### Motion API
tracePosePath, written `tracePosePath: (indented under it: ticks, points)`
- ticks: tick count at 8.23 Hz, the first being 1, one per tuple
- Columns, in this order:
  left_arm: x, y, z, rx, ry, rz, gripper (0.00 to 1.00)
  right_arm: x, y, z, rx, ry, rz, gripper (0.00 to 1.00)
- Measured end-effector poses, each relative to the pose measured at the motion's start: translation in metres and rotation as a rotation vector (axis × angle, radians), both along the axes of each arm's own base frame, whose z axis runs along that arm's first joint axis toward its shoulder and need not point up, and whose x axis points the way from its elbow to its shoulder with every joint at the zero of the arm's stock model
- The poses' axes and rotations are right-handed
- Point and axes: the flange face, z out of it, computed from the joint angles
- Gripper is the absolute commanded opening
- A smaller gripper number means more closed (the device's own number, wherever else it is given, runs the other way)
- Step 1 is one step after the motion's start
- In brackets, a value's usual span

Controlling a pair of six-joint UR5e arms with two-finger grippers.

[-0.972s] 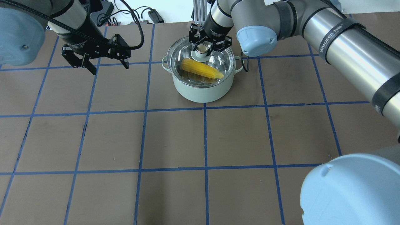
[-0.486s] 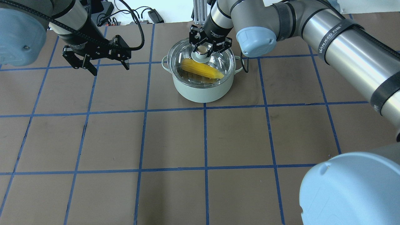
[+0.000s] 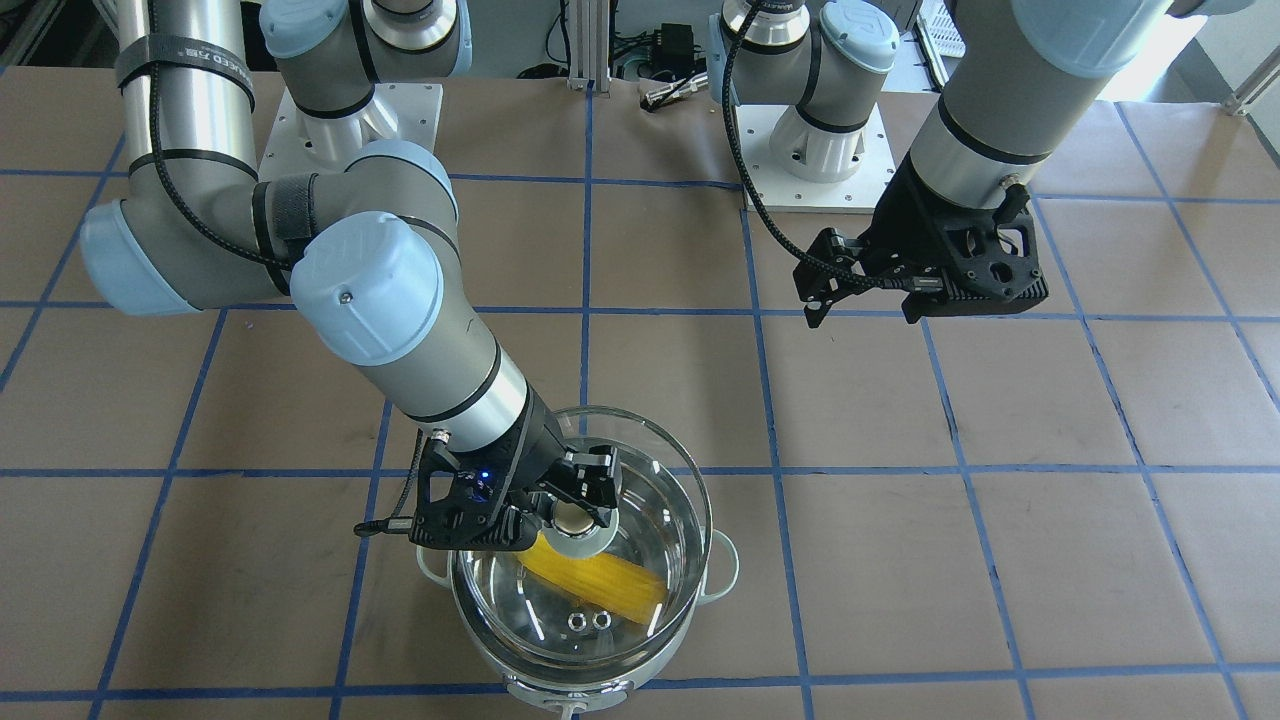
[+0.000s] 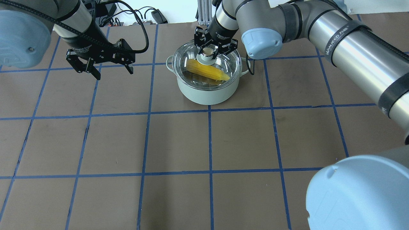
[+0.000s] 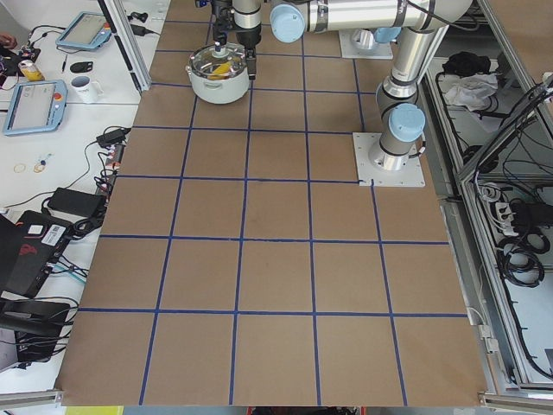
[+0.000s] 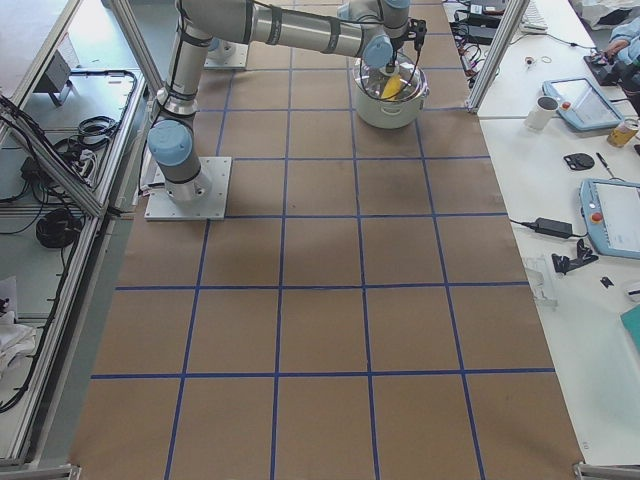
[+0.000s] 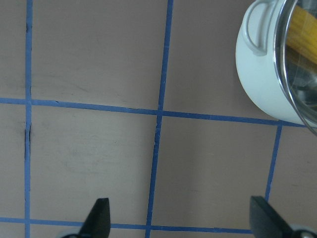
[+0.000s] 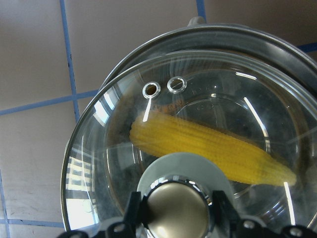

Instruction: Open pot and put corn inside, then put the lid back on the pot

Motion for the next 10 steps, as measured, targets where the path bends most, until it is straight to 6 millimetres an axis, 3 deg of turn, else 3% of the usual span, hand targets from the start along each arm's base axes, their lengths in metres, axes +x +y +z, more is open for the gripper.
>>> tracePosePath:
  ticks: [4, 10]
  points:
    - [0.0, 0.004, -0.017, 0.039, 0.005, 0.002, 1.0, -0.002, 0.0, 0.0, -0.003, 0.014, -0.008, 0.18]
    - [0.005, 0.003, -0.021, 0.057, 0.009, 0.013, 1.0, -0.002, -0.002, 0.0, -0.018, 0.015, -0.031, 0.18]
